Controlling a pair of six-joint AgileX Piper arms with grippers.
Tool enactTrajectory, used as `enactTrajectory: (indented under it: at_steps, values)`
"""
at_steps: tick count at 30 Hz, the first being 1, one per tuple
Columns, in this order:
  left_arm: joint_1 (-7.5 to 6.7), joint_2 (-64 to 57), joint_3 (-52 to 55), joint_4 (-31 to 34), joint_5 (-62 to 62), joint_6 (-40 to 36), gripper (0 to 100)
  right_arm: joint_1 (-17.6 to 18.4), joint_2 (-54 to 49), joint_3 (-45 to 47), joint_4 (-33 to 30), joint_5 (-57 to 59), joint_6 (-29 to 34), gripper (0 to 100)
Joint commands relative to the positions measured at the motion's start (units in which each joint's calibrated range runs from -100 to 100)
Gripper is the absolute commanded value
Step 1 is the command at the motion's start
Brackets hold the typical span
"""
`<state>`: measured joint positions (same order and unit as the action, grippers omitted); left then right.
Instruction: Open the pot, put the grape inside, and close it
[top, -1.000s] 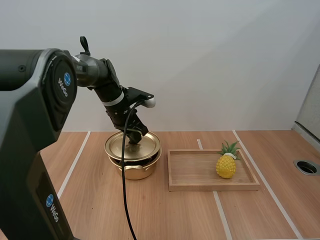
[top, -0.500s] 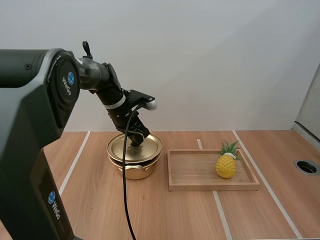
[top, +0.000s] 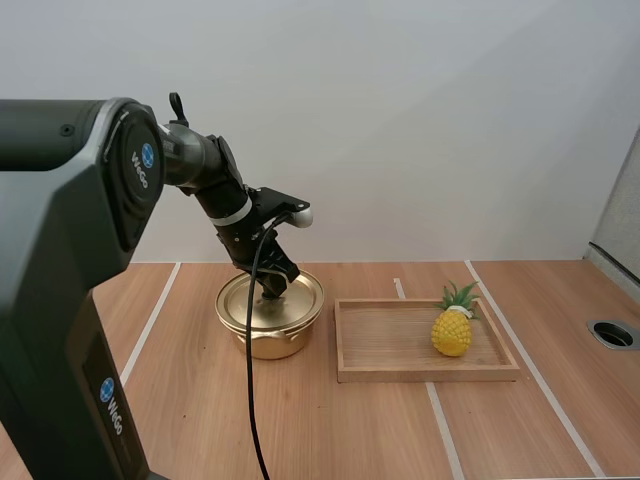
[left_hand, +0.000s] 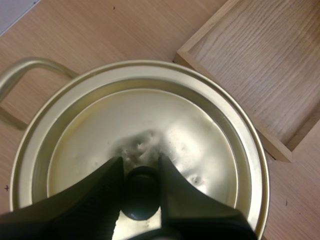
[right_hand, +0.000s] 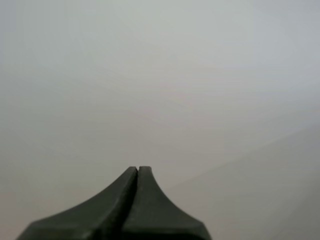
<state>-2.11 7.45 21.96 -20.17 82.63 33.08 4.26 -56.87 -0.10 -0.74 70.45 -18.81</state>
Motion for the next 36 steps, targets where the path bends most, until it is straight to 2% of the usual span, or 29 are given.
enactTrajectory:
  at_steps: [1, 7, 9, 10, 12, 14, 15, 27, 36]
  values:
    - [0.06, 0.03, 0.2, -0.85, -0.5, 0.25, 0, -0.17, -0.23, -0.62, -0.44, -0.43, 0.37, 0]
    - [0.06, 0.03, 0.2, -0.87, 0.0, 0.25, 0, -0.17, -0.23, -0.62, -0.44, -0.43, 0.37, 0]
    - [0.06, 0.03, 0.2, -0.87, 0.18, 0.25, 6, -0.17, -0.23, -0.62, -0.44, -0.43, 0.37, 0]
    - [0.06, 0.03, 0.2, -0.87, 0.4, 0.25, 14, -0.17, -0.31, -0.62, -0.34, -0.43, 0.37, 0]
    - [0.06, 0.03, 0.2, -0.87, 0.62, 0.03, 38, -0.17, -0.31, -0.62, -0.09, -0.43, 0.37, 0]
    - [0.06, 0.03, 0.2, -0.87, 0.62, -1.41, 83, -0.17, -0.31, -0.62, -0.09, -0.43, 0.37, 0]
    - [0.06, 0.03, 0.2, -0.87, 0.41, -2.28, 100, -0.17, -0.31, -0.62, -0.09, -0.43, 0.37, 0]
    - [0.06, -4.02, 0.2, 0.13, 0.6, -2.79, 100, -0.17, -0.31, -0.62, -0.09, -0.43, 0.37, 0]
    - [0.06, -20.44, -6.68, 8.46, 0.42, -7.23, 100, -0.17, -0.52, -0.62, -0.07, -1.67, 0.37, 0]
